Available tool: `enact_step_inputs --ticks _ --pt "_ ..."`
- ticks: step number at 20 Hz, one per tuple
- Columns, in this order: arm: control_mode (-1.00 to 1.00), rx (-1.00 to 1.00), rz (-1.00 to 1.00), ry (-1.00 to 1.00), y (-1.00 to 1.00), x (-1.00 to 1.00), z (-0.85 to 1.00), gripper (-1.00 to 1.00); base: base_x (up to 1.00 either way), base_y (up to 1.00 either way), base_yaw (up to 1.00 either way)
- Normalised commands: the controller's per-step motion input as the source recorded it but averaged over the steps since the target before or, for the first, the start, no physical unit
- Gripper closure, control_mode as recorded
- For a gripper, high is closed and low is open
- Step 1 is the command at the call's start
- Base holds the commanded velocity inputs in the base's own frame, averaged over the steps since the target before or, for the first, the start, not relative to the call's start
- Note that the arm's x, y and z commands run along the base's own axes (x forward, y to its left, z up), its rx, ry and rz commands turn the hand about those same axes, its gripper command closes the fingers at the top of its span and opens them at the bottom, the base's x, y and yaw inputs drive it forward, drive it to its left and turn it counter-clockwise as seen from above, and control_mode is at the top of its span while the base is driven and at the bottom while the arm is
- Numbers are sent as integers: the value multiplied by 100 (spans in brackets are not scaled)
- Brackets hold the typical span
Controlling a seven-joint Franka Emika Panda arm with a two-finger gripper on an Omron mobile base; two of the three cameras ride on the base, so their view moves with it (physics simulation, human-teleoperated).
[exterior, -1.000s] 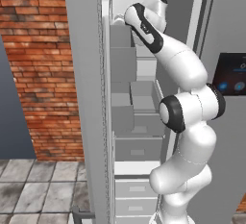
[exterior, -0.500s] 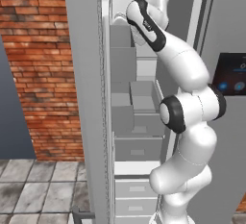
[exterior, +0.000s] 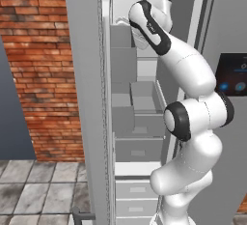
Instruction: Take the sweet potato and sweet potato out of the freezer and place them in the tupperware container on the counter. Then put the tupperware containing the vegetables back in the freezer.
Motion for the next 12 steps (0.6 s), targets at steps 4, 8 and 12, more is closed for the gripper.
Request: enact_step_inputs --ticks 4,8,12 --pt "-100 3 4 0 10 -4 -21 -100 0 0 0" --pt "-100 6 3 0 13 4 -12 -100 0 0 0" --pt "-100 2 3 0 25 0 -16 -100 0 0 0"
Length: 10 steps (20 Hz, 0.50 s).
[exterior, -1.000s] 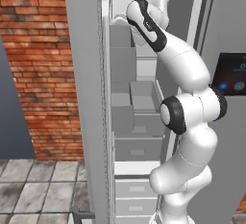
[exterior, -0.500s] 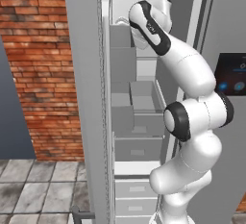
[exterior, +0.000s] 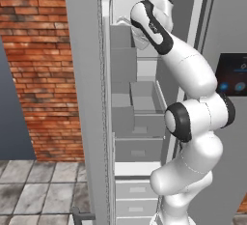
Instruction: Take the sweet potato and sweet potato out of the freezer and place them in the tupperware container on the counter. Then put the tupperware containing the vegetables back in the freezer.
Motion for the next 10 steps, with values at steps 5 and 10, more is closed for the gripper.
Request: enact_step_inputs --ticks 5,10 --pt "-100 0 3 1 33 0 -27 -100 0 0 0" --pt "-100 0 2 0 31 0 -39 -100 0 0 0"
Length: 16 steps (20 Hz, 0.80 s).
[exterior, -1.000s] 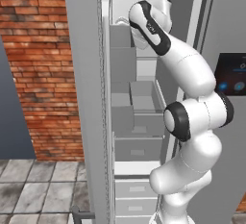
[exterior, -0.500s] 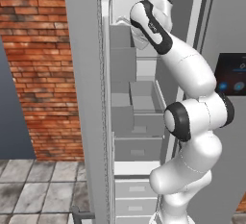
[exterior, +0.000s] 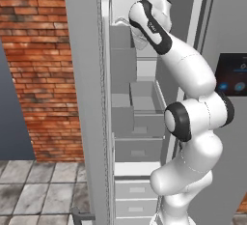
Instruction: Take the sweet potato and sweet potato out of the freezer and place them in the tupperware container on the counter. Then put the tupperware containing the vegetables back in the freezer.
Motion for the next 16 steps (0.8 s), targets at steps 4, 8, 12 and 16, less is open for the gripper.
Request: enact_step_inputs --ticks 4,8,12,16 --pt "-100 0 1 0 32 0 -48 -100 0 0 0" --pt "-100 0 1 0 39 0 -56 100 0 0 0" --pt "-100 0 0 0 40 0 -56 100 0 0 0" --pt "-100 0 1 0 32 0 -54 100 0 0 0"
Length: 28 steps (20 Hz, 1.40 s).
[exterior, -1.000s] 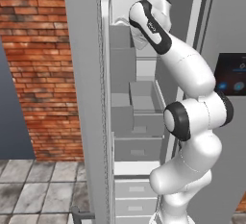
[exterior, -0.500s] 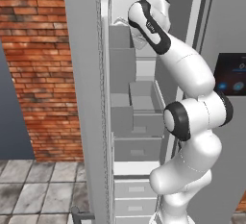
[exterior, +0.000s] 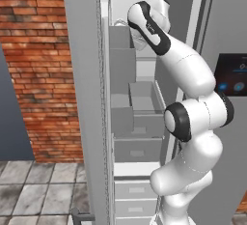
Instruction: Take the sweet potato and sweet potato out of the freezer and place them in the tupperware container on the counter. Then put the tupperware containing the vegetables back in the freezer.
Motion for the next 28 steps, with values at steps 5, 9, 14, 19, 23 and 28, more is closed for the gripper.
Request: enact_step_inputs --ticks 5,9,14,19,23,28 --pt "-100 -1 1 1 21 0 -36 100 0 0 0" --pt "-100 0 0 1 0 0 0 100 0 0 0" --pt "-100 -1 0 -4 0 -13 -3 100 0 0 0" --pt "-100 -5 0 -10 0 -50 -5 100 0 0 0" --pt "-100 0 0 -11 0 -65 0 100 0 0 0" --pt "-100 0 0 -12 -11 -68 0 100 0 0 0"
